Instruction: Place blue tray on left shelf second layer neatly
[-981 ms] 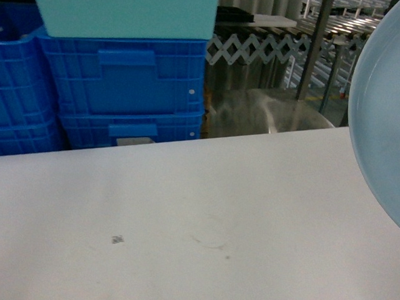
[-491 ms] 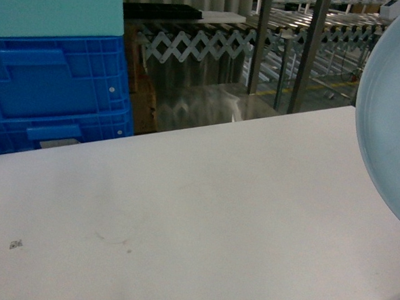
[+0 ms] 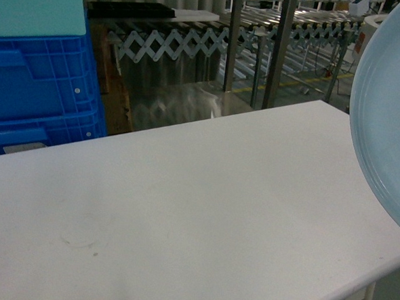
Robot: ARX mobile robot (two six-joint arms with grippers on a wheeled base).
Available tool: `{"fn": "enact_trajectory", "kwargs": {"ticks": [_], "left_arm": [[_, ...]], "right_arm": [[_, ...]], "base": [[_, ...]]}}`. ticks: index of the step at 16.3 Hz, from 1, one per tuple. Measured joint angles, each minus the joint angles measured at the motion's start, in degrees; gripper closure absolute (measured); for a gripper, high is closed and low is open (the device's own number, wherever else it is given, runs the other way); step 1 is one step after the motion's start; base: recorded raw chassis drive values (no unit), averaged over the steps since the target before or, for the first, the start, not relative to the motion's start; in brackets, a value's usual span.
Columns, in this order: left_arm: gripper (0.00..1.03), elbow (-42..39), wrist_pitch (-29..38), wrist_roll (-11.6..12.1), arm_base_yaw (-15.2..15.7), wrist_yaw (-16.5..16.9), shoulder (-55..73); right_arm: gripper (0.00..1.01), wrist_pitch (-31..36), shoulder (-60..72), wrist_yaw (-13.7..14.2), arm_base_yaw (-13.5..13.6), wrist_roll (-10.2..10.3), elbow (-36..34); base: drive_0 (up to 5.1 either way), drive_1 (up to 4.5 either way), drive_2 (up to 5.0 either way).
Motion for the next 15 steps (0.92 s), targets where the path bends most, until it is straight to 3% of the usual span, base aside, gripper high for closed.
{"fn": "enact_trajectory", "kwargs": {"ticks": [5, 15], "left_arm": [[0.05, 0.0, 0.0, 0.0, 0.0, 0.0, 0.0], [0.05, 0.0, 0.0, 0.0, 0.0, 0.0, 0.0]], "right_arm": [[0.99, -0.1, 0.0, 0.0, 0.0, 0.0, 0.0], [0.99, 0.1, -0.1, -0.3, 0.0, 0.0, 0.0]], "base": [[0.7, -0.52, -0.5], [2.8, -3.74, -3.7]]}}
